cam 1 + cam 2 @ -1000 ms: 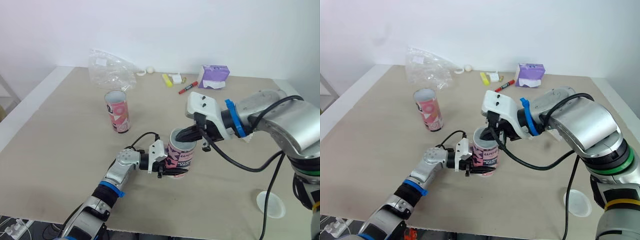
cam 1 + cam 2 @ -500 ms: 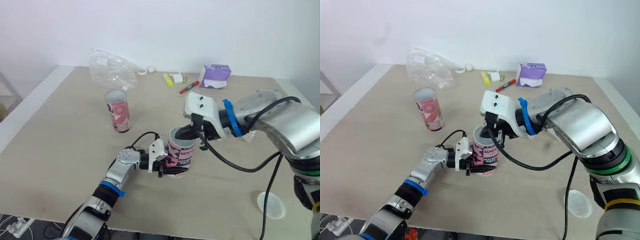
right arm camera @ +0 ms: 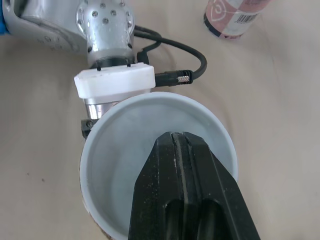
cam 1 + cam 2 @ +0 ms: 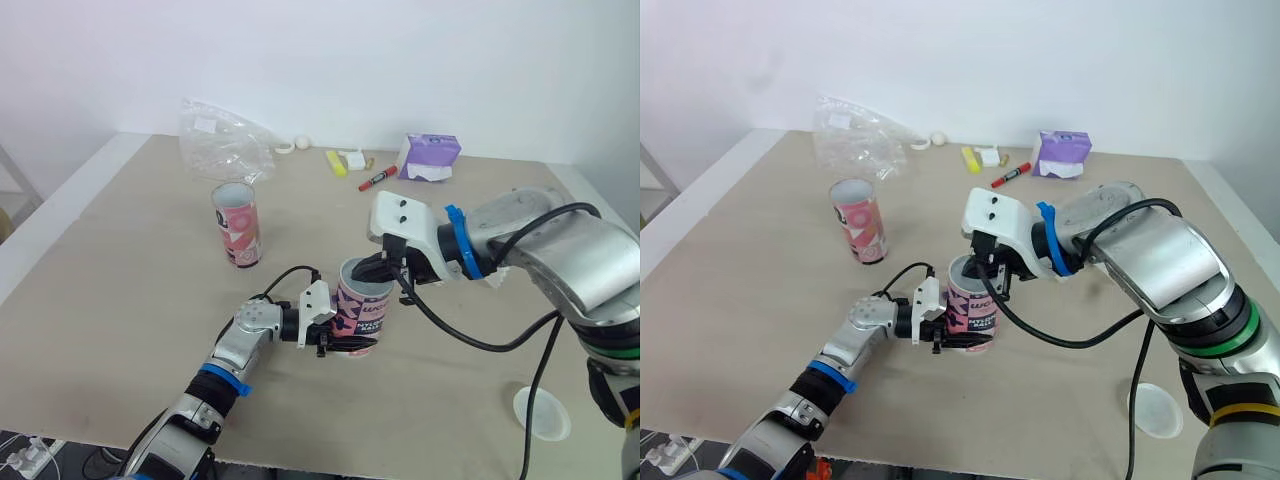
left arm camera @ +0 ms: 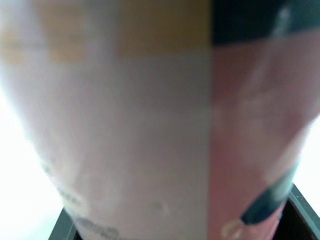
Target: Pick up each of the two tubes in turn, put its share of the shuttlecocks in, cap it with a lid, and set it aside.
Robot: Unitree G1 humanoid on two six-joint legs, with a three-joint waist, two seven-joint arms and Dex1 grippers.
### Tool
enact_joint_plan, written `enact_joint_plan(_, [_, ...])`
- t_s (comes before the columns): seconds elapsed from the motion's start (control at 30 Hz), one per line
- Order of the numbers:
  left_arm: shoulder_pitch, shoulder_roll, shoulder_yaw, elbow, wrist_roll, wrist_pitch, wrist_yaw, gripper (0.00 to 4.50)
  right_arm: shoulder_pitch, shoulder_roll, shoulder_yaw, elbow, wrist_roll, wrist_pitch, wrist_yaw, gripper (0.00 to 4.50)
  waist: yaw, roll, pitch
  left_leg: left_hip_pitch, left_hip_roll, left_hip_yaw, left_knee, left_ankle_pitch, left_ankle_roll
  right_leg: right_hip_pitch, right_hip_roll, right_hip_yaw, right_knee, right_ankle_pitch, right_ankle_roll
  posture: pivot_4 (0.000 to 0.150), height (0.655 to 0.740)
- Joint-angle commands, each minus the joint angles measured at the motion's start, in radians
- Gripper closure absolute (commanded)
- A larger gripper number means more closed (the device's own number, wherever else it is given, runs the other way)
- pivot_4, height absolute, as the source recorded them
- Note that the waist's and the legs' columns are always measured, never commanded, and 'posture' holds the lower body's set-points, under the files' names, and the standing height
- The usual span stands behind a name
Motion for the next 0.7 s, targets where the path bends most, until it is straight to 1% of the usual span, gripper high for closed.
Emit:
enact_joint_plan(0.03, [-0.015,-0.005,-0.060,-0.028,0.058,-0.022,-0.010,2.13,0.078,0.004,-0.019,0.035,0.101,0.054,0.057,4.46,0.002,0.004,0.007,-0.001,0.000,0.000,0.000,0.000,0.000,0.000,0.000,0.000,0.000,0.000,0.000,0.150,0.7400])
enact_joint_plan(0.13, [-0.013,0.002,-0.061,-0.038,0.056,-0.022,-0.010,2.13,0.113,-0.044,-0.172,0.043,0.173,0.053,0.101,4.46,0.009,0.009,0.015,-0.006,0.000,0.000,0.000,0.001,0.001,-0.004,0.000,-0.002,-0.001,0.001,0.001,0.150,0.7400])
enact_joint_plan(0.2, [-0.013,0.007,-0.063,-0.042,0.056,-0.023,-0.011,2.13,0.166,-0.100,-0.277,0.041,0.221,0.034,0.136,4.46,0.012,0.011,0.015,-0.014,-0.001,0.000,0.001,0.004,0.001,-0.008,0.000,-0.004,-0.001,0.000,-0.008,0.150,0.7400])
enact_joint_plan(0.23, [-0.013,0.010,-0.064,-0.044,0.056,-0.024,-0.011,2.13,0.197,-0.122,-0.331,0.040,0.243,0.025,0.147,4.46,0.016,0.011,0.016,-0.019,-0.003,0.000,0.001,0.004,0.001,-0.009,0.000,-0.004,-0.001,0.005,-0.018,0.150,0.7400])
enact_joint_plan(0.27, [-0.014,0.013,-0.066,-0.045,0.056,-0.024,-0.011,2.13,0.232,-0.140,-0.383,0.039,0.261,0.010,0.153,4.46,0.017,0.011,0.018,-0.022,-0.006,-0.001,0.001,0.004,0.001,-0.010,0.001,-0.005,-0.002,0.007,-0.020,0.150,0.7400])
enact_joint_plan(0.37, [-0.020,0.021,-0.069,-0.044,0.055,-0.029,-0.014,2.13,0.328,-0.154,-0.500,0.048,0.271,-0.063,0.137,4.46,0.018,0.007,0.024,-0.024,-0.011,0.000,0.002,0.003,0.004,-0.009,-0.002,-0.006,-0.008,0.007,-0.016,0.150,0.7400])
enact_joint_plan(0.53, [-0.031,0.032,-0.072,-0.033,0.046,-0.032,-0.025,2.13,0.485,-0.147,-0.682,0.078,0.277,-0.151,0.089,4.46,0.018,0.000,0.033,-0.025,-0.014,-0.001,0.003,0.001,0.008,-0.008,-0.006,-0.006,-0.008,0.007,-0.011,0.150,0.7400])
enact_joint_plan(0.57, [-0.034,0.034,-0.073,-0.030,0.046,-0.033,-0.029,2.13,0.515,-0.144,-0.716,0.068,0.295,-0.148,0.081,4.46,0.018,0.001,0.036,-0.025,-0.014,-0.001,0.003,0.001,0.008,-0.008,-0.006,-0.006,-0.009,0.006,-0.011,0.150,0.7400])
enact_joint_plan(0.63, [-0.037,0.034,-0.075,-0.025,0.045,-0.035,-0.033,2.13,0.554,-0.142,-0.752,0.056,0.317,-0.151,0.065,4.46,0.018,0.007,0.041,-0.025,-0.014,-0.001,0.003,0.001,0.009,-0.009,-0.004,-0.006,-0.008,0.006,-0.011,0.150,0.7400])
enact_joint_plan(0.7, [-0.040,0.035,-0.074,-0.021,0.044,-0.039,-0.037,2.13,0.632,-0.135,-0.792,0.052,0.301,-0.183,0.054,4.46,0.018,0.011,0.042,-0.025,-0.013,-0.001,0.003,0.002,0.009,-0.009,-0.004,-0.006,-0.008,0.006,-0.011,0.150,0.7400])
